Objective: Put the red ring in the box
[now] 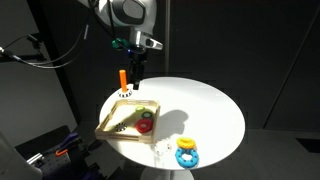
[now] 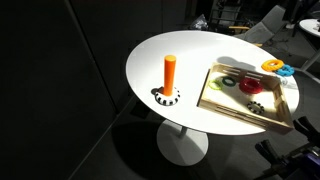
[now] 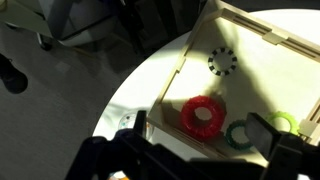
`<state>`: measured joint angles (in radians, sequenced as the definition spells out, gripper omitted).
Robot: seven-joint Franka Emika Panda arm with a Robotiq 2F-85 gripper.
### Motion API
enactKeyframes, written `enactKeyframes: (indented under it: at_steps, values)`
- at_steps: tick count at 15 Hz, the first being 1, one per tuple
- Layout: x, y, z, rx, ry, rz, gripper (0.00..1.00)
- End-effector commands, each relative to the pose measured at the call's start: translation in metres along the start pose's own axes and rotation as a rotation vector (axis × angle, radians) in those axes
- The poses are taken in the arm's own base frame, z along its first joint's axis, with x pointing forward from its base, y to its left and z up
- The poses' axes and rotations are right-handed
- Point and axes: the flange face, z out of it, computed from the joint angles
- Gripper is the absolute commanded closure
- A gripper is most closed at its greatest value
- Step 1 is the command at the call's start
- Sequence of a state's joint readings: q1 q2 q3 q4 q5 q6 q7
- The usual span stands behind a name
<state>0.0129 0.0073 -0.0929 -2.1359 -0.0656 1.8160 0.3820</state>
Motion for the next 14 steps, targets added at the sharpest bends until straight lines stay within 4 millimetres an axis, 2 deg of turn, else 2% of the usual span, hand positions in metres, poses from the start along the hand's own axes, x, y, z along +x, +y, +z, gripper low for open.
enactKeyframes:
  at_steps: [1, 5, 9, 11, 12, 14]
  values:
    - [-0.020, 0.020, -0.037, 0.027, -0.002, -0.081, 0.00]
    - [-0.042, 0.047, -0.082, 0.069, 0.060, -0.126, 0.00]
    - [-0.058, 0.066, -0.113, 0.099, 0.124, -0.144, 0.00]
    - [-0.061, 0.069, -0.117, 0.101, 0.135, -0.142, 0.00]
    - [-0.058, 0.064, -0.110, 0.082, 0.139, -0.124, 0.00]
    - [-0.059, 0.064, -0.111, 0.083, 0.141, -0.124, 0.00]
